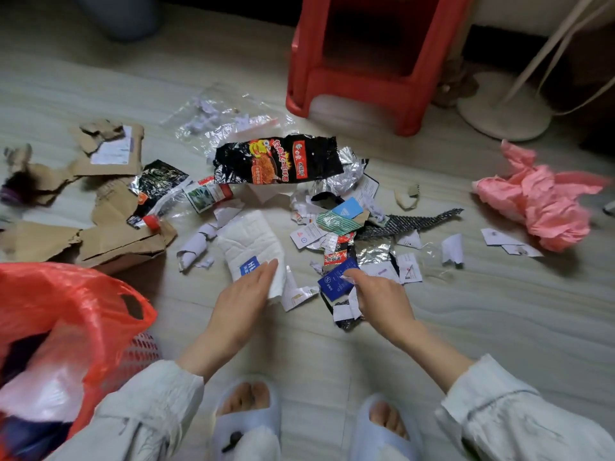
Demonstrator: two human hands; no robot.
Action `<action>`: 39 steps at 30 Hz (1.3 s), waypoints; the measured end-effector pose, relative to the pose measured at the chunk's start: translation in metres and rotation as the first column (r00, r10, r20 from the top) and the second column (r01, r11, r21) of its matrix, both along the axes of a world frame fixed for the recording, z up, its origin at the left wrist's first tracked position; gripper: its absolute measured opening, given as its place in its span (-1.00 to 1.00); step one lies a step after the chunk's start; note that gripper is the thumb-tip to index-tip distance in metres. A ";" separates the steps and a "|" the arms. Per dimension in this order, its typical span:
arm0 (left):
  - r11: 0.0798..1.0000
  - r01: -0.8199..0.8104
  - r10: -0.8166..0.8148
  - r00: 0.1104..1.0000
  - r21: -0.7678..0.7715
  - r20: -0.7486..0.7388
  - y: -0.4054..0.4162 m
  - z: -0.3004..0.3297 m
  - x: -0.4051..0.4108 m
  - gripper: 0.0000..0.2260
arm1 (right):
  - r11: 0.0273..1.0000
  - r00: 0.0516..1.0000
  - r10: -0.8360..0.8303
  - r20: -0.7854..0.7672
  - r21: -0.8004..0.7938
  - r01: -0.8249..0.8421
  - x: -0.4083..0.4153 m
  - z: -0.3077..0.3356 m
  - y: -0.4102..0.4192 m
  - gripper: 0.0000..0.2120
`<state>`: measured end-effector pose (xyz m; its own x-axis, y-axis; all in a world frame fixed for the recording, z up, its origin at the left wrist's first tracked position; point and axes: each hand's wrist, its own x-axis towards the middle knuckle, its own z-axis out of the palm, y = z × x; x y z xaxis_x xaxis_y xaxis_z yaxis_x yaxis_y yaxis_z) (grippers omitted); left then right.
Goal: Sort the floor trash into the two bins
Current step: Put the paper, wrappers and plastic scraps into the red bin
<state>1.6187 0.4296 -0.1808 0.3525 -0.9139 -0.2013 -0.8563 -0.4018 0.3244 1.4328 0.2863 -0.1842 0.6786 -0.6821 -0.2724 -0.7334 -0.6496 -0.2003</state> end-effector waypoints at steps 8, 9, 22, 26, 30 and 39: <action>0.933 -0.035 0.112 0.973 -0.357 0.200 0.053 0.135 0.037 -0.31 | 0.992 0.955 0.118 0.274 0.018 -0.128 0.070 0.143 0.039 -0.72; 0.924 -0.046 0.139 0.965 -0.379 0.222 0.065 0.151 0.041 -0.31 | 0.987 0.944 0.147 0.295 0.011 -0.158 0.080 0.160 0.049 -0.78; 0.794 -0.386 0.572 0.736 -0.470 0.361 0.262 0.180 0.078 -0.43 | 0.791 0.750 0.599 0.280 -0.062 -0.609 0.217 0.224 0.223 -0.66; 0.833 -0.401 0.530 0.774 -0.381 0.346 0.285 0.152 0.074 -0.39 | 0.654 0.652 0.754 -0.079 0.180 -0.735 0.218 0.205 0.230 -0.25; 0.921 -0.344 0.387 0.856 -0.182 0.342 0.276 0.117 0.067 -0.34 | 0.697 0.686 0.714 -0.139 0.242 -0.675 0.207 0.194 0.208 -0.29; 0.882 -0.213 0.332 0.913 0.421 -0.235 0.227 0.050 0.087 -0.38 | 0.694 0.738 0.675 -0.022 0.361 -0.624 0.199 0.157 0.185 -0.40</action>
<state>1.7058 0.6562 -0.1308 0.4466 -0.6215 -0.6436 -0.5841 -0.7475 0.3164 1.6313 0.4712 -0.0268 0.8557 0.0535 -0.5148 -0.1878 -0.8948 -0.4052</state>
